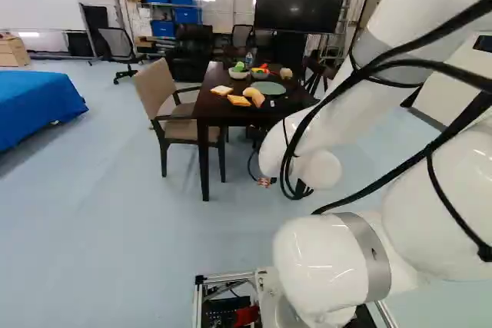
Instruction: Move the croissant to the empty plate
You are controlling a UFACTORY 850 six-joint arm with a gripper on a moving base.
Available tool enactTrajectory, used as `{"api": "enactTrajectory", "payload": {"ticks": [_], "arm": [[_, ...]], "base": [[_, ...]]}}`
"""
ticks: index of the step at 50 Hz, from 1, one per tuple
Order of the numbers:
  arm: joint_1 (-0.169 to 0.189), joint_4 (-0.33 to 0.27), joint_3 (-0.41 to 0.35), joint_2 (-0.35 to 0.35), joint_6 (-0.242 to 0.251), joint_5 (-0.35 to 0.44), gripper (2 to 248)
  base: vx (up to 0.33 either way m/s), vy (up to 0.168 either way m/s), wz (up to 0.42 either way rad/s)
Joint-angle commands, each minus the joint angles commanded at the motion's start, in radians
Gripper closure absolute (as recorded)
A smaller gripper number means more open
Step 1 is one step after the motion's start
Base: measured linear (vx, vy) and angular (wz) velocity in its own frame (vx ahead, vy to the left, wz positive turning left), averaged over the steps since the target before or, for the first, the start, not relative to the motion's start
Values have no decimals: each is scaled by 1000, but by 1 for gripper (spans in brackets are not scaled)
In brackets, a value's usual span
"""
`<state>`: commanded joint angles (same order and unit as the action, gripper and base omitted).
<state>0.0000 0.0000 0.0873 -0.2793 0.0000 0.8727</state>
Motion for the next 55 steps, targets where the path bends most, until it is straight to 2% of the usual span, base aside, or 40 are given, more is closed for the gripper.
{"api": "enactTrajectory", "payload": {"ticks": [55], "arm": [[0, 0, 0, 0, 0, 0, 3]], "base": [[156, -38, -207]]}}
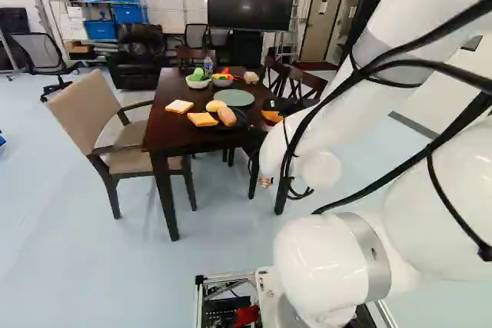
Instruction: Move the croissant to the empty plate
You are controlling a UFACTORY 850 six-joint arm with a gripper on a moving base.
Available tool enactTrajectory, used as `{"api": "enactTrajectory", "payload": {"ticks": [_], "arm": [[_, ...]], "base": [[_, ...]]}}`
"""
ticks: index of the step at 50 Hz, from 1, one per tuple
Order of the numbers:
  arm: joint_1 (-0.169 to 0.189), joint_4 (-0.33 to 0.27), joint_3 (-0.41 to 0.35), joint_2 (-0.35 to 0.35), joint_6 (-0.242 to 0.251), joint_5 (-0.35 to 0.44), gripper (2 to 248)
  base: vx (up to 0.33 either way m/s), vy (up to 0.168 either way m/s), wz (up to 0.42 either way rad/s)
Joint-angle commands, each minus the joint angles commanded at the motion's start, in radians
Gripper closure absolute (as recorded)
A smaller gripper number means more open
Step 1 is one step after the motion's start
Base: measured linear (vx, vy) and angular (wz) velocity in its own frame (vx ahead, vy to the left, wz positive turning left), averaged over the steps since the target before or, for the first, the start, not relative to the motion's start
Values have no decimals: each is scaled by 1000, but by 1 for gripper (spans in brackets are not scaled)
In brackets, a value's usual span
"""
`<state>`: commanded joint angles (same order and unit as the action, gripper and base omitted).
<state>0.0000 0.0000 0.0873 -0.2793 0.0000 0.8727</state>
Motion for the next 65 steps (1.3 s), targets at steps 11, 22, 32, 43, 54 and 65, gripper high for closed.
{"api": "enactTrajectory", "payload": {"ticks": [11, 22, 32, 43, 54, 65], "arm": [[0, 0, 0, 0, 0, 0, 3], [0, 0, 0, 0, 0, 0, 3], [0, 0, 0, 0, 0, 0, 3], [0, 0, 0, 0, 0, 0, 3], [0, 0, 0, 0, 0, 0, 3], [0, 0, 0, 0, 0, 0, 3]], "base": [[109, -2, -23], [114, -3, -21], [120, -3, -21], [126, -3, -22], [138, -4, -24], [141, -3, -24]]}}
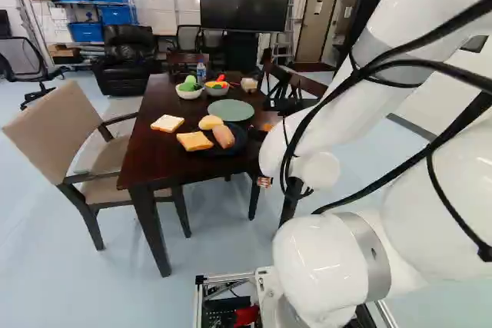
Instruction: Move the croissant to the empty plate
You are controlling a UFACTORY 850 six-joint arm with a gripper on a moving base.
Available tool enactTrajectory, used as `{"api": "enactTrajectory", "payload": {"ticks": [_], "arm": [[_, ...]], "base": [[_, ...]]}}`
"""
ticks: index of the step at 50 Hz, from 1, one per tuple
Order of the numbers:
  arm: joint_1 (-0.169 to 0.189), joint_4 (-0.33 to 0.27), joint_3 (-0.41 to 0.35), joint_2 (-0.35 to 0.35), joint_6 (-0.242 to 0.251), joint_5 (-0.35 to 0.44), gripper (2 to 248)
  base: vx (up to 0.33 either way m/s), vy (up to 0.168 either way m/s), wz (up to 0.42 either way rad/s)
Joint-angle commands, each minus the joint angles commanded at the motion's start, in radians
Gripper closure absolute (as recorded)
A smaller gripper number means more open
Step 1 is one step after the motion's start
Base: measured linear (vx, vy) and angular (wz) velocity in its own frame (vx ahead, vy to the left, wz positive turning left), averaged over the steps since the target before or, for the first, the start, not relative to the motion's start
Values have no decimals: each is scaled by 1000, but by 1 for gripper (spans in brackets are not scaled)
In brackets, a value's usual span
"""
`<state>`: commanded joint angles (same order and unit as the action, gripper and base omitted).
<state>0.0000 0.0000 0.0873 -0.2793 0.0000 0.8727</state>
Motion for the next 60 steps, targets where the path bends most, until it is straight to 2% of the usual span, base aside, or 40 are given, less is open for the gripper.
{"api": "enactTrajectory", "payload": {"ticks": [29, 60], "arm": [[0, 0, 2, 2, 0, -6, 3], [26, 0, 64, -8, 0, -138, 3]], "base": [[37, -1, -8], [0, 0, 0]]}}
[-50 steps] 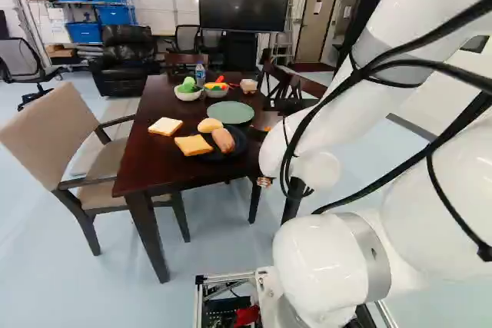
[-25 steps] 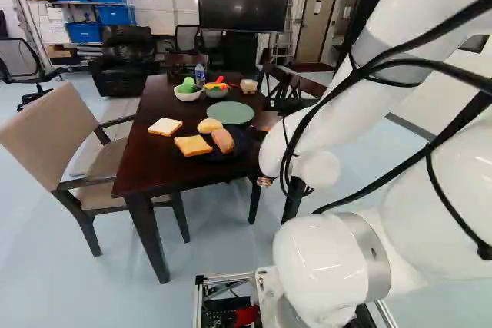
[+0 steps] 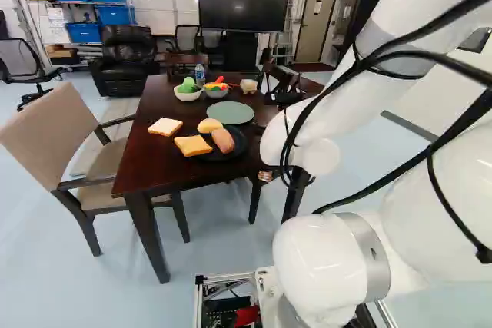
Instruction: Move the croissant to the empty plate
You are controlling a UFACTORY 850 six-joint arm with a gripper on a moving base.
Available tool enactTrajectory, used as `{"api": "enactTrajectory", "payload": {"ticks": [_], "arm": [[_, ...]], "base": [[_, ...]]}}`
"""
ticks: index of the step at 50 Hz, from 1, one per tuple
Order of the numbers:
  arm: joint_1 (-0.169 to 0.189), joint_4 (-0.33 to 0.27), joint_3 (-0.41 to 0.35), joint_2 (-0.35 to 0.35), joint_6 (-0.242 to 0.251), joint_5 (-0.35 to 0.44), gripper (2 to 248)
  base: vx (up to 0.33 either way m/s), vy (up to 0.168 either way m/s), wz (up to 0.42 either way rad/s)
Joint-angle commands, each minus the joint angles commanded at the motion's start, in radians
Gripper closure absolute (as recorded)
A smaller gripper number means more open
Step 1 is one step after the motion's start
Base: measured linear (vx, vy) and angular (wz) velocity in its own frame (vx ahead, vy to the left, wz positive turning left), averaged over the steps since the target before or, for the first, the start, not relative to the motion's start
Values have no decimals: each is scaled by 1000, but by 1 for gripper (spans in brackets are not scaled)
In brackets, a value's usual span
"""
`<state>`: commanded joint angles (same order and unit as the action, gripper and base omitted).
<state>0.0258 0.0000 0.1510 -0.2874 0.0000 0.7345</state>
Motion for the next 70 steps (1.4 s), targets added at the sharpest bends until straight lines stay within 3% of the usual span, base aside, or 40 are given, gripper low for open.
{"api": "enactTrajectory", "payload": {"ticks": [29, 70], "arm": [[41, 0, 84, 11, 0, -170, 3], [85, 0, 260, 93, 0, -448, 3]], "base": [[0, 0, 0], [0, 0, 0]]}}
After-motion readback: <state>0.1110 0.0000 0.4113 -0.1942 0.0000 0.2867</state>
